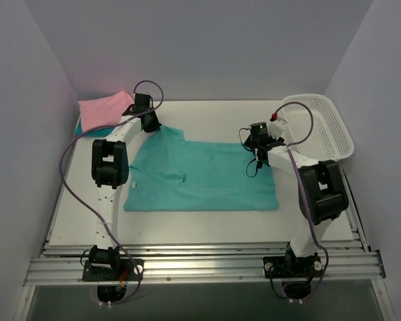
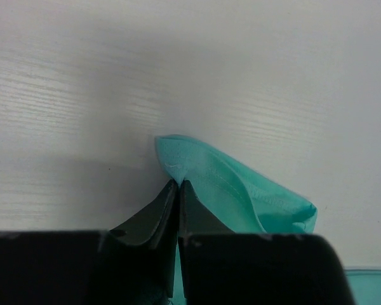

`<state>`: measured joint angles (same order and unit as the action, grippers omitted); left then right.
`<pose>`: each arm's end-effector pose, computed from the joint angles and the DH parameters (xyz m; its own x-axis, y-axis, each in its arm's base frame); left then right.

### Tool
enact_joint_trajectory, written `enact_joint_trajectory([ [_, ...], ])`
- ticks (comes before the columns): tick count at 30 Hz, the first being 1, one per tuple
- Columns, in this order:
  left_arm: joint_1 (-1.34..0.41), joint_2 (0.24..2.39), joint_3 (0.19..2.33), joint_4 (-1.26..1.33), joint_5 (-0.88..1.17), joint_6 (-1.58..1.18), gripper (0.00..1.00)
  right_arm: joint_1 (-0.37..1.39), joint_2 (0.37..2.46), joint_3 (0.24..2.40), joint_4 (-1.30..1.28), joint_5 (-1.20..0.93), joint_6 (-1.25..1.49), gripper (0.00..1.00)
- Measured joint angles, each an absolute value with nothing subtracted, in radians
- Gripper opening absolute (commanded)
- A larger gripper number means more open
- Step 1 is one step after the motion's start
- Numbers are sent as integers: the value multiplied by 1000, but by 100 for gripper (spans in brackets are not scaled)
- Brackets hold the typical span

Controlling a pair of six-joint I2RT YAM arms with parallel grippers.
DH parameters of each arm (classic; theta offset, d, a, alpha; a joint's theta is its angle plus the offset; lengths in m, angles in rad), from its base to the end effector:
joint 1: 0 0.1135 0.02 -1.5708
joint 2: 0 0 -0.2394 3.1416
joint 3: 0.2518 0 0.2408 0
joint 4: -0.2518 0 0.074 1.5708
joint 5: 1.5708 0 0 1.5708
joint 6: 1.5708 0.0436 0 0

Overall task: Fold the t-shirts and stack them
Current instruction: Fold the tshirt

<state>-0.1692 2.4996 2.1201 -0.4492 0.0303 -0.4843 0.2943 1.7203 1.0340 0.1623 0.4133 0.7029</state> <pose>0.5222 -0.0906 0.1395 -0.7307 -0.3473 -0.5877 -0.1714 0.9267 -0.3344 0.3618 0.0914 0.1919 -0.3219 0.5210 -0.7905 0.3608 0.8395 0.4064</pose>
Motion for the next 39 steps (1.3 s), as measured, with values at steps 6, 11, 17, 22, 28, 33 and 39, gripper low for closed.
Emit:
enact_joint_trajectory([
  [6,-162,2474,2073,-434,47,-481,9,197,1917,1196,168,389,701,63],
  [11,-156,2451,2028,-410,62,-481,8,140,1979,1284,170,384,694,63],
  [17,-150,2446,2017,-403,73,-482,8,139,1994,1327,176,365,697,61],
  [22,-149,2443,2009,-395,80,-482,7,160,1995,1327,175,351,706,61],
  [28,-149,2439,2000,-385,85,-482,6,196,2020,1327,177,346,720,60],
  [33,-149,2437,1992,-375,89,-482,6,205,2067,1327,176,342,736,60],
  [39,-149,2431,1980,-366,95,-482,6,210,2082,1327,184,349,738,59],
])
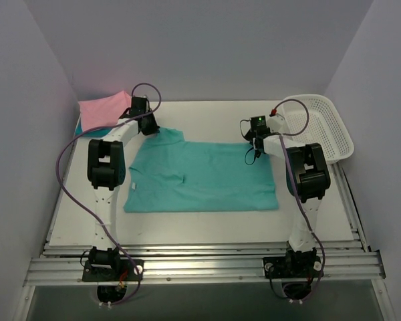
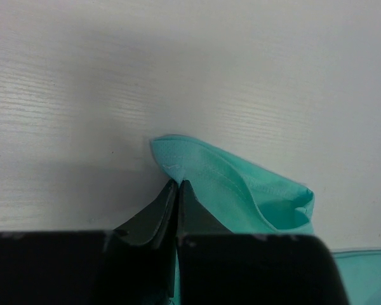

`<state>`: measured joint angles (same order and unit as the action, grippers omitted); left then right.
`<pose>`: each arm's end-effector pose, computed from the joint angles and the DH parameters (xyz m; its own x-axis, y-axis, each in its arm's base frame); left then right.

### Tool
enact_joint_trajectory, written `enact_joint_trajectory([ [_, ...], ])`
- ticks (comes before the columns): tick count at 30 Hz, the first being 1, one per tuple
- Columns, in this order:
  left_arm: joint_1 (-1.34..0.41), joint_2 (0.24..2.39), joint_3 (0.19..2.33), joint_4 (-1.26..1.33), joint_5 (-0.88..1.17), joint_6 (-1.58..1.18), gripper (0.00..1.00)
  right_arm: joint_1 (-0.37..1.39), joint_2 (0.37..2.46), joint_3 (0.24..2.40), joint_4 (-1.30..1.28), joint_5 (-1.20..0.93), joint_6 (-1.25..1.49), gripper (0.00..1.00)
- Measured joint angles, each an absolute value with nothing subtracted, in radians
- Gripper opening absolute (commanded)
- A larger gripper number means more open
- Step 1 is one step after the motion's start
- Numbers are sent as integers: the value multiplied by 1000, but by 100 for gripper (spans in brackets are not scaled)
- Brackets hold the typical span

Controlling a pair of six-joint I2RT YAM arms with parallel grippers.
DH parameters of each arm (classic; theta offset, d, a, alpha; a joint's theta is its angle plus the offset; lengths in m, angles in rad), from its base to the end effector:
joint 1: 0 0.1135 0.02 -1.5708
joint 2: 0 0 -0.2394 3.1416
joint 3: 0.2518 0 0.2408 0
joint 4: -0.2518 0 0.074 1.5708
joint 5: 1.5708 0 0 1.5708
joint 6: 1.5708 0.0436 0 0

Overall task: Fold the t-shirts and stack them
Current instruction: Fold the tshirt

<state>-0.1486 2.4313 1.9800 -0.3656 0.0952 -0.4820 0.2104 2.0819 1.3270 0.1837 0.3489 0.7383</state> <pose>0.5116 -0.0808 0.1363 -0.7370 -0.3563 -0.5744 -0.1466 0.9138 -0.3787 0.4381 0.0783 0.1440 -0.3338 0.5754 -0.7466 0.4187 0.8001 0.4295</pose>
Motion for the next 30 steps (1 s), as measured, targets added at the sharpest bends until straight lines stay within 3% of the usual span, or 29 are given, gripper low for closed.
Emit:
enact_joint_trajectory([
  [11,-149,2429,1975,-362,107,-482,4,196,2083,1327,184,355,736,58],
  [23,-149,2412,1946,-358,118,-482,3,98,2120,1364,207,325,748,42],
  [30,-149,2409,1940,-356,121,-482,2,86,2169,1429,197,292,741,9],
])
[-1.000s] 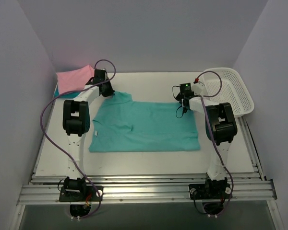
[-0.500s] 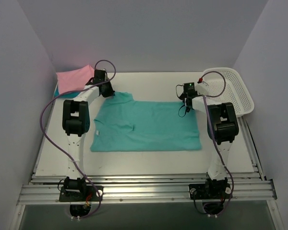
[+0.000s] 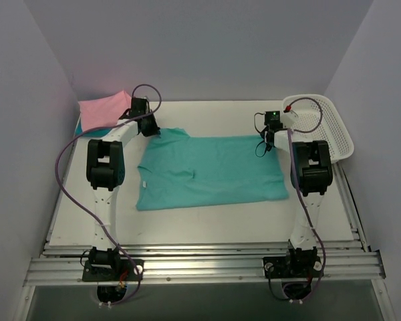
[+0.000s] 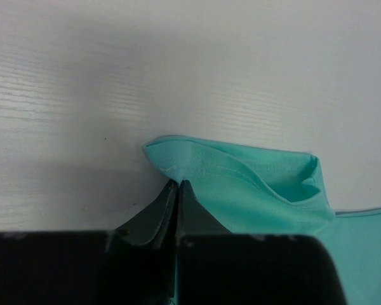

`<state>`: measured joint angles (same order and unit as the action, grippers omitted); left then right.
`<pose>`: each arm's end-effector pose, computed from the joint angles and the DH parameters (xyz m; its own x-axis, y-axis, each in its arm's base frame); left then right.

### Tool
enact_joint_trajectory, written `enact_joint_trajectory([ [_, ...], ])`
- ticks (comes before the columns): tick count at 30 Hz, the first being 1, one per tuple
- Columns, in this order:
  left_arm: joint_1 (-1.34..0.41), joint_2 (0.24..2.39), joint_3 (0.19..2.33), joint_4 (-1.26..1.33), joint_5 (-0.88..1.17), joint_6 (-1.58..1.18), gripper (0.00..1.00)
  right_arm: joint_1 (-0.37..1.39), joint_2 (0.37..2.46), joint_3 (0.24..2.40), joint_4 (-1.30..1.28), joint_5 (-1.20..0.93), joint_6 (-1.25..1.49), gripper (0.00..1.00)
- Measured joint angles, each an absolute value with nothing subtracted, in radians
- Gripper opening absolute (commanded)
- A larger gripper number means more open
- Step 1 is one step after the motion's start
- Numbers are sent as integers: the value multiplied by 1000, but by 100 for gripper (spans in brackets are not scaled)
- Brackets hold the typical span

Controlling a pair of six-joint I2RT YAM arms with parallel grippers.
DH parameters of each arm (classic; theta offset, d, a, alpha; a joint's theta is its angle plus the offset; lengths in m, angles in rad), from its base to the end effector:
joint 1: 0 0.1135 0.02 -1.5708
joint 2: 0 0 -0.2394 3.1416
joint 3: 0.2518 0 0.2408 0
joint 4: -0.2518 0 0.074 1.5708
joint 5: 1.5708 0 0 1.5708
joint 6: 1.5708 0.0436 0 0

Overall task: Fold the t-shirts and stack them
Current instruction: Fold the tshirt

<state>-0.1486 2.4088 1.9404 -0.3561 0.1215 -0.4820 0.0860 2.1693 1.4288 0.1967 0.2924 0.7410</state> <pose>0.5063 -0.0811 0.1358 -0.7492 -0.3531 -0.5603 -0.1343 0.9094 -0.3936 0.4659 0.0275 0.1383 -0.2699 0.6255 -0.7320 0.4686 0.7495 0.4676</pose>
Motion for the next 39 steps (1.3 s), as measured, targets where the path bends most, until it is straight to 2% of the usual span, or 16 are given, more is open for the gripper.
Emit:
enact_joint_trajectory([
  [3,-148,2407,1937,-355,122,-482,2,85,2187,1452,194,274,733,0],
  [23,-143,2360,1855,-317,133,-477,2,93,2178,1445,197,220,719,0],
  [30,-147,2325,1830,-317,131,-454,2,121,2097,1381,130,213,708,0],
  [39,-181,2212,1787,-315,107,-408,2,144,1890,1293,100,209,701,0],
])
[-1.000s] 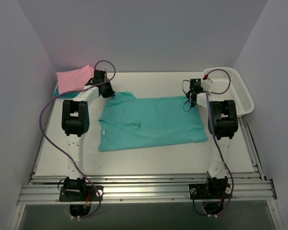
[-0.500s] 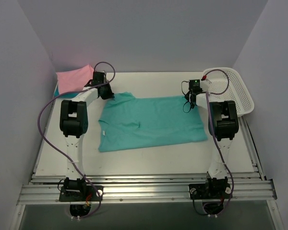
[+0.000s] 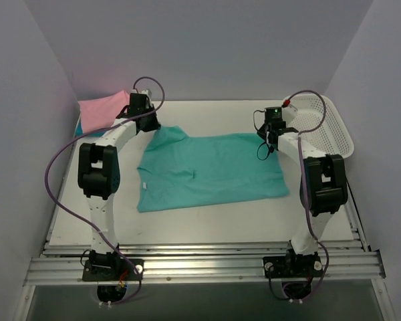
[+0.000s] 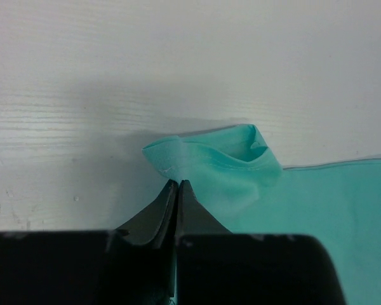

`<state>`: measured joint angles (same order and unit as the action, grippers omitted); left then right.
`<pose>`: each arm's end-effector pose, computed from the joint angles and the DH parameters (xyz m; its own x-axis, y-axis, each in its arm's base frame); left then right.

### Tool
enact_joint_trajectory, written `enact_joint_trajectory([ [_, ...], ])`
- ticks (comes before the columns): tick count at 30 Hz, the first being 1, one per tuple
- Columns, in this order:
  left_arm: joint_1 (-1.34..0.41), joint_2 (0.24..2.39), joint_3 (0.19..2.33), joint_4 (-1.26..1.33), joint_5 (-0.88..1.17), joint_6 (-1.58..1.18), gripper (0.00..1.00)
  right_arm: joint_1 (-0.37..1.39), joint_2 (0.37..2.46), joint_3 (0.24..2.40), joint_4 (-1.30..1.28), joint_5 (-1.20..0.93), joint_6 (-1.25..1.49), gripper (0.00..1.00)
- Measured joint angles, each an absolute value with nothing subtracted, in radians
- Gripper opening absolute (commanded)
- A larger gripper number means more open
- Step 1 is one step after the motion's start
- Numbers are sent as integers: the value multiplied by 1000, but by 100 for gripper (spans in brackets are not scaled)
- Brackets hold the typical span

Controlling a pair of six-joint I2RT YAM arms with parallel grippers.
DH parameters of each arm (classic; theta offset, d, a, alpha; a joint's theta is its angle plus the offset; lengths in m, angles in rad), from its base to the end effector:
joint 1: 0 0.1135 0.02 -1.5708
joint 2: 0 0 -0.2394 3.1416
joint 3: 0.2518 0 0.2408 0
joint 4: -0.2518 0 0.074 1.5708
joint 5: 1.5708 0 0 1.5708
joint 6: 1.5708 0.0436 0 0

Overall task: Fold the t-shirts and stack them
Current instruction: Fold the tshirt

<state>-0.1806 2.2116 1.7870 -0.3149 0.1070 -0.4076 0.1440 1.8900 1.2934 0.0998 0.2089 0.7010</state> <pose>0.4783 -0.0921 0.1849 -0.7102 -0.2710 -0.6497 -0.0276 0.9329 -0.3589 0.4212 0.0519 0.2038 -0.3346 0.5890 -0.7356 0.3348 0.8039 0.4915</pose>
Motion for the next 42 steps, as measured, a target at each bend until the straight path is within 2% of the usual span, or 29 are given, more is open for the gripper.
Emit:
enact_joint_trajectory([
  [8,-211,2090,1685,-303,46,-380,2,144,1767,1212,100,209,695,0],
  [26,-281,1776,1312,-265,-113,-369,2,131,1540,972,91,209,692,0],
  [42,-386,1615,1103,-250,-240,-385,2,131,1456,840,86,209,687,0],
])
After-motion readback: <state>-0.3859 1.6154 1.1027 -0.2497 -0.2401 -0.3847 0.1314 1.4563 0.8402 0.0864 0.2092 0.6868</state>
